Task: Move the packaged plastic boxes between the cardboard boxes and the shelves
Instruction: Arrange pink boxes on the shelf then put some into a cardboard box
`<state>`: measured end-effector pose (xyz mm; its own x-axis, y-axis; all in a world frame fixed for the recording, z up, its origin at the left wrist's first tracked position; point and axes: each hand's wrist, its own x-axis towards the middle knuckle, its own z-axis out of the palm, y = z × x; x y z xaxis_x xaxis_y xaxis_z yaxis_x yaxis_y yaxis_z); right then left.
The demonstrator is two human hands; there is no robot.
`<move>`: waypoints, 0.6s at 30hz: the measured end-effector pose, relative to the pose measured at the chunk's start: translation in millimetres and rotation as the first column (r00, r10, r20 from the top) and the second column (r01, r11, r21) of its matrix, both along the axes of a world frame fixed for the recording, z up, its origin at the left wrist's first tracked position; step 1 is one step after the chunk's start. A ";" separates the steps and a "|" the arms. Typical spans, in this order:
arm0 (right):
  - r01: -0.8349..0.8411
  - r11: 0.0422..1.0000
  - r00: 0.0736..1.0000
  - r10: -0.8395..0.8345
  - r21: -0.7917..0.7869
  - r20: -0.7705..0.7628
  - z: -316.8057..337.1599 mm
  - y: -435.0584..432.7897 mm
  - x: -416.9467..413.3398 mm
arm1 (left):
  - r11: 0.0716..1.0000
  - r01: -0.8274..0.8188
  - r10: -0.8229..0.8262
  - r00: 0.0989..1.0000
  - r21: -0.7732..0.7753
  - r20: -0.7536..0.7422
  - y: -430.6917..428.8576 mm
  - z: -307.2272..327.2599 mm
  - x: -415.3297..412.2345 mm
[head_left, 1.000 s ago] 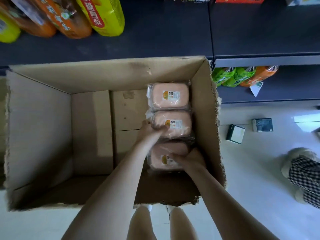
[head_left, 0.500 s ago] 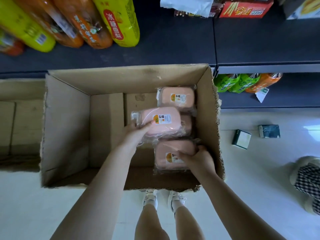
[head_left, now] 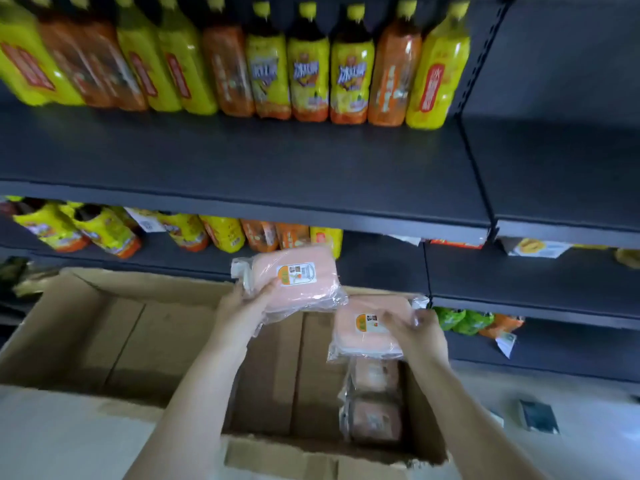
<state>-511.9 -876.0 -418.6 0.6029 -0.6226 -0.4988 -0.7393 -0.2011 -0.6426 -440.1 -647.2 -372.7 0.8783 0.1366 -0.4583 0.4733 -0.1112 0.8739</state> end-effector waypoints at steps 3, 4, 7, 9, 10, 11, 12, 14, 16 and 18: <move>-0.014 1.000 0.991 0.013 0.005 0.133 69.5 19.8 24.3 | 0.997 0.009 -0.003 0.996 -0.078 0.086 29.5 59.8 14.6; -0.013 1.000 0.984 0.013 -0.005 0.180 90.3 27.0 31.5 | 0.995 0.021 -0.009 0.992 -0.095 0.125 40.5 80.4 20.0; 0.040 0.998 0.947 -0.023 -0.047 0.321 151.5 54.1 49.7 | 0.993 0.066 -0.044 0.976 -0.100 0.212 72.9 134.2 41.3; 0.085 0.994 0.919 -0.053 -0.066 0.392 188.1 72.4 58.8 | 0.993 0.100 -0.076 0.955 -0.069 0.285 92.7 165.5 52.6; 0.102 0.992 0.901 -0.062 -0.071 0.428 205.1 80.5 62.7 | 0.991 0.121 -0.095 0.939 -0.059 0.331 101.7 180.2 57.9; 0.116 0.990 0.886 -0.068 -0.078 0.458 221.4 87.9 65.6 | 0.989 0.139 -0.111 0.924 -0.051 0.367 109.9 194.5 61.8; 0.127 0.988 0.871 -0.069 -0.087 0.487 236.9 94.6 67.9 | 0.987 0.154 -0.126 0.909 -0.039 0.398 117.3 208.8 64.8; 0.147 0.984 0.841 -0.071 -0.101 0.536 264.8 105.3 72.2 | 0.984 0.178 -0.151 0.878 -0.017 0.455 131.8 235.5 71.4; 0.169 0.980 0.814 -0.077 -0.107 0.575 292.4 112.4 77.0 | 0.981 0.193 -0.165 0.849 -0.004 0.502 140.7 258.9 80.9; 0.197 0.974 0.784 -0.087 -0.114 0.615 317.4 113.9 82.5 | 0.979 0.203 -0.190 0.825 0.034 0.532 143.6 282.1 88.9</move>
